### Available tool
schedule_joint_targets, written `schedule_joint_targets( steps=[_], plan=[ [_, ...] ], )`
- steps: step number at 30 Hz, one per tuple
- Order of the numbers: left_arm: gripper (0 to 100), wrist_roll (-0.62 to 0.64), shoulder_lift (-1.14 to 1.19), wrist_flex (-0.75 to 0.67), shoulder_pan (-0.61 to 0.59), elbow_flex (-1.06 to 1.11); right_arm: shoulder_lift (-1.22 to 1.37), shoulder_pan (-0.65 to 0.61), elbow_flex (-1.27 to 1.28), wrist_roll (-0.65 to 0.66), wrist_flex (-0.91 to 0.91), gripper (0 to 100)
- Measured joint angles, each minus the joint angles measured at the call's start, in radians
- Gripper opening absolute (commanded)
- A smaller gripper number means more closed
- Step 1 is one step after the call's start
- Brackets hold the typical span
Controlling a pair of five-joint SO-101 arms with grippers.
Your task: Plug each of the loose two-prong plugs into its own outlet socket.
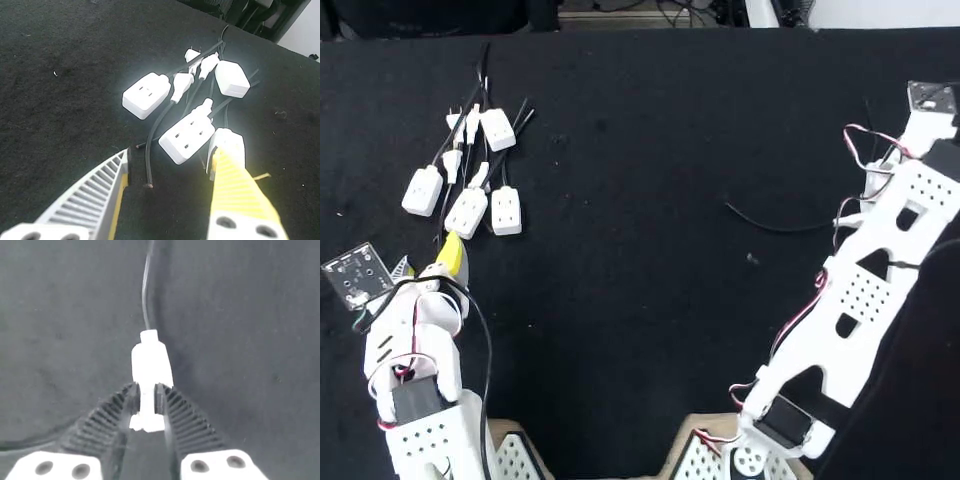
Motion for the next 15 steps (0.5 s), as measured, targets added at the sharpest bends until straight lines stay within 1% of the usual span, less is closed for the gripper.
schedule_joint_targets(
  steps=[3, 10, 15],
  plan=[
    [26, 0.000, 0.000, 0.000, 0.000, 0.000, 0.008, 0.006, -0.006, 0.006, -0.031, 5.2],
    [26, 0.000, 0.000, 0.000, 0.000, 0.000, -0.018, 0.009, -0.005, 0.006, -0.021, 5.3],
    [26, 0.000, 0.000, 0.000, 0.000, 0.000, -0.133, 0.011, -0.005, -0.061, 0.000, 5.3]
  ],
)
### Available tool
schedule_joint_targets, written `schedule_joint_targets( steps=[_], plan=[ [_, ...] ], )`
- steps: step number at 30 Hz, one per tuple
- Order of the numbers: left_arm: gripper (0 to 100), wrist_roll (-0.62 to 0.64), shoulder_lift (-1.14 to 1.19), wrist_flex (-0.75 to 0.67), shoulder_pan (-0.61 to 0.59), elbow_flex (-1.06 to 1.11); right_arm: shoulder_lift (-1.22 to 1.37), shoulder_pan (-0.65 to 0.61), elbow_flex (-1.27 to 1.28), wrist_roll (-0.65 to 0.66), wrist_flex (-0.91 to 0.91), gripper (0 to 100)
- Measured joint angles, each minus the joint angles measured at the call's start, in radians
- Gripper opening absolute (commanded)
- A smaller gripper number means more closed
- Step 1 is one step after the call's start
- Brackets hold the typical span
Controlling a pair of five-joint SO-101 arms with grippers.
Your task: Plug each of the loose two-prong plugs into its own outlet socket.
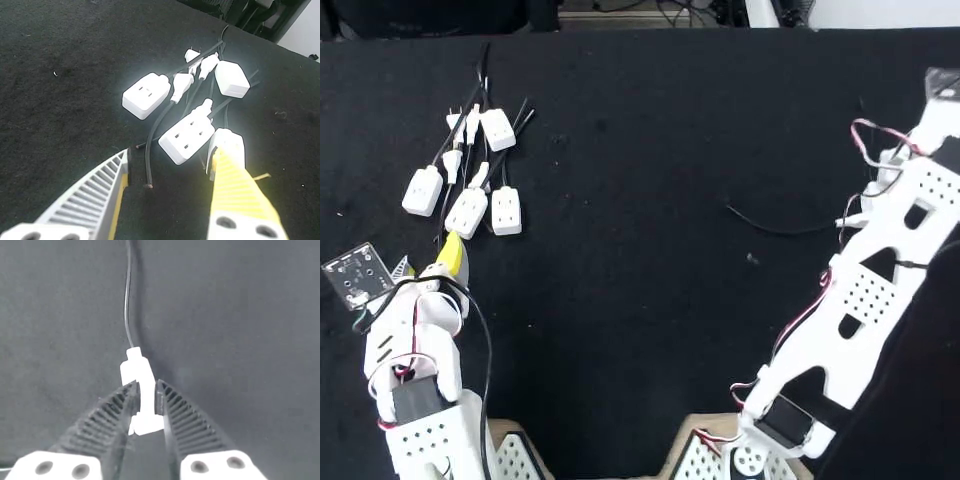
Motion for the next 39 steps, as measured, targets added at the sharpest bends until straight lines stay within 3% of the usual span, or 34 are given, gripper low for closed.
schedule_joint_targets(
  steps=[13, 23, 33, 39],
  plan=[
    [26, 0.000, 0.000, 0.000, 0.000, 0.000, -0.267, -0.068, 0.068, -0.112, 0.071, 5.3],
    [26, 0.000, 0.000, 0.000, 0.000, 0.000, -0.827, -0.149, 0.836, -0.118, 0.064, 5.3],
    [26, 0.000, 0.000, 0.000, 0.000, 0.000, -1.293, -0.502, 1.488, -0.118, -0.008, 5.0],
    [26, 0.000, 0.000, 0.000, 0.000, 0.000, -1.496, -0.778, 1.946, -0.118, -0.299, 5.0]
  ],
)
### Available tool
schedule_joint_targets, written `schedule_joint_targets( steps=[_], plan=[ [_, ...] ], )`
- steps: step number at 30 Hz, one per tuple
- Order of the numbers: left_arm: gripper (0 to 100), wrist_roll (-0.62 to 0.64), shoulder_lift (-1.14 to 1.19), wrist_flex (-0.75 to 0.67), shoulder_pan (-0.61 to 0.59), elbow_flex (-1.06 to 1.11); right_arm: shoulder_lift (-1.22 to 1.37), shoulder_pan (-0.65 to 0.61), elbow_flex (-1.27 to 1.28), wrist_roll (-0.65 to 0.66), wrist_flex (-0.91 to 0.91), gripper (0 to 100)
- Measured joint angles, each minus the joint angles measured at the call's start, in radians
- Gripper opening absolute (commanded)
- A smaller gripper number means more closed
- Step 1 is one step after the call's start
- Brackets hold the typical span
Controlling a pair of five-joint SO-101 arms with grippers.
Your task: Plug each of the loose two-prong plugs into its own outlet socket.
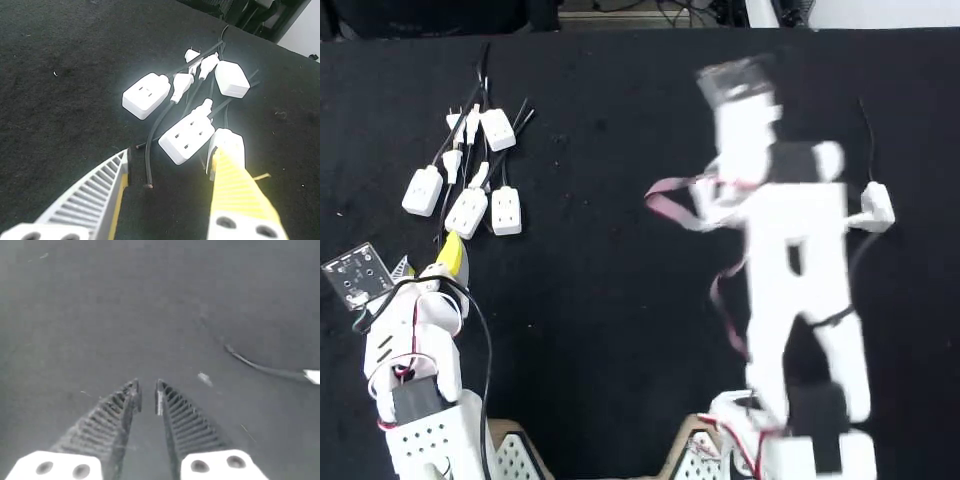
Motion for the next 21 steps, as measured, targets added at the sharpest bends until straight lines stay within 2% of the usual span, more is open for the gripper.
schedule_joint_targets(
  steps=[6, 11, 14, 21],
  plan=[
    [26, 0.000, 0.000, 0.000, 0.026, 0.000, -0.173, -0.249, 0.489, -0.002, -0.468, 5.2],
    [26, -0.060, 0.000, 0.000, 0.068, 0.000, -0.245, -0.359, 0.799, -0.002, -0.824, 5.1],
    [26, -0.109, 0.000, 0.000, 0.117, 0.000, -0.247, -0.374, 0.862, -0.021, -0.893, 5.2],
    [27, -0.195, 0.000, 0.040, 0.184, -0.003, -0.256, -0.382, 0.873, -0.195, -0.919, 5.3]
  ],
)
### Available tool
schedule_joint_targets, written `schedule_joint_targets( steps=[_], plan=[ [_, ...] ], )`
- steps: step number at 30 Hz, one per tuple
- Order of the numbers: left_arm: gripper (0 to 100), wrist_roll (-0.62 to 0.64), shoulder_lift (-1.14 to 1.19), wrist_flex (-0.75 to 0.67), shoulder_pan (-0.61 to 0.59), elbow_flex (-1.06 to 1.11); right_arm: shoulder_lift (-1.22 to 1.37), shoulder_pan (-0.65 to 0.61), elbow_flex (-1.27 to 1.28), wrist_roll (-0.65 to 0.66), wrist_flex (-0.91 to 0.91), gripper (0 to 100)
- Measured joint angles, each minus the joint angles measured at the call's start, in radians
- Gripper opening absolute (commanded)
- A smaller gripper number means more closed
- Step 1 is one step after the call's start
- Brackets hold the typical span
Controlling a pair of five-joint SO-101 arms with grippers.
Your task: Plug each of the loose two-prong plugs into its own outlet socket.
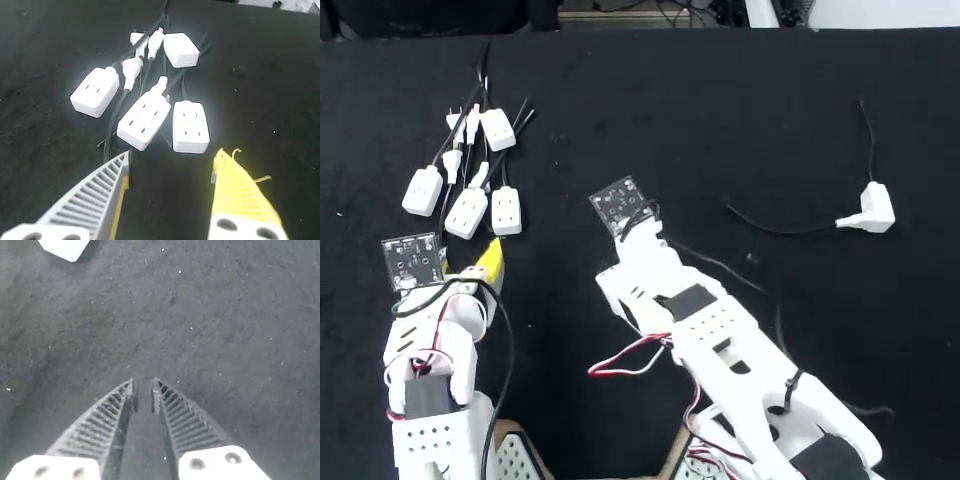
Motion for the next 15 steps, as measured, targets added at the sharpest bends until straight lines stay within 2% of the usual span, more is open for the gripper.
schedule_joint_targets(
  steps=[8, 15],
  plan=[
    [27, -0.064, 0.018, 0.084, 0.005, -0.110, -0.002, 0.000, 0.006, -0.009, -0.002, 5.3],
    [27, -0.106, 0.298, 0.084, 0.005, -0.270, -0.002, 0.000, 0.066, -0.009, -0.091, 5.3]
  ],
)
